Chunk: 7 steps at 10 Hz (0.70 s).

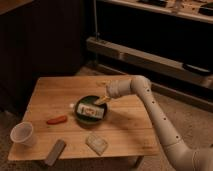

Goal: Place the bottle in the ceramic bowl

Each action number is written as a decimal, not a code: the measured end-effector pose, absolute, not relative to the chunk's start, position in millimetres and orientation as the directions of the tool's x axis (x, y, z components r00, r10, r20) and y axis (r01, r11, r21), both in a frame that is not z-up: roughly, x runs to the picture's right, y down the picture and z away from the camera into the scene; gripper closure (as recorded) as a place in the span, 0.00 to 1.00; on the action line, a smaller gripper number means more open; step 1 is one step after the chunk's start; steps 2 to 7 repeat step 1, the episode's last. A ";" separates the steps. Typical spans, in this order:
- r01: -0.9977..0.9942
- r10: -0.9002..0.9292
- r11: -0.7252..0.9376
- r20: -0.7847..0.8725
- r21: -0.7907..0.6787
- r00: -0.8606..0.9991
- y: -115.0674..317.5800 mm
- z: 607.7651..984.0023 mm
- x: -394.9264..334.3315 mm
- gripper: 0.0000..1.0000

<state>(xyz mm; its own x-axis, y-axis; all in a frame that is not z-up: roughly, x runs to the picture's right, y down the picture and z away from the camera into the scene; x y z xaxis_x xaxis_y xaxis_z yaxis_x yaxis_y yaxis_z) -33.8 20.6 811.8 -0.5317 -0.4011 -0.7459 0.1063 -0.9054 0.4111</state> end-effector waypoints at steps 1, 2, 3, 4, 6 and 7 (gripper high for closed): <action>0.109 -0.399 -0.907 -0.750 0.406 -0.527 20.4 811.0 -32.1 0.20; 0.109 -0.399 -0.907 -0.750 0.406 -0.527 20.4 811.0 -32.1 0.20; 0.109 -0.399 -0.907 -0.750 0.406 -0.527 20.4 811.0 -32.1 0.20; 0.109 -0.399 -0.907 -0.750 0.406 -0.527 20.4 811.0 -32.1 0.20; 0.109 -0.399 -0.907 -0.750 0.406 -0.527 20.4 811.0 -32.1 0.20; 0.109 -0.399 -0.907 -0.750 0.406 -0.527 20.4 811.0 -32.1 0.20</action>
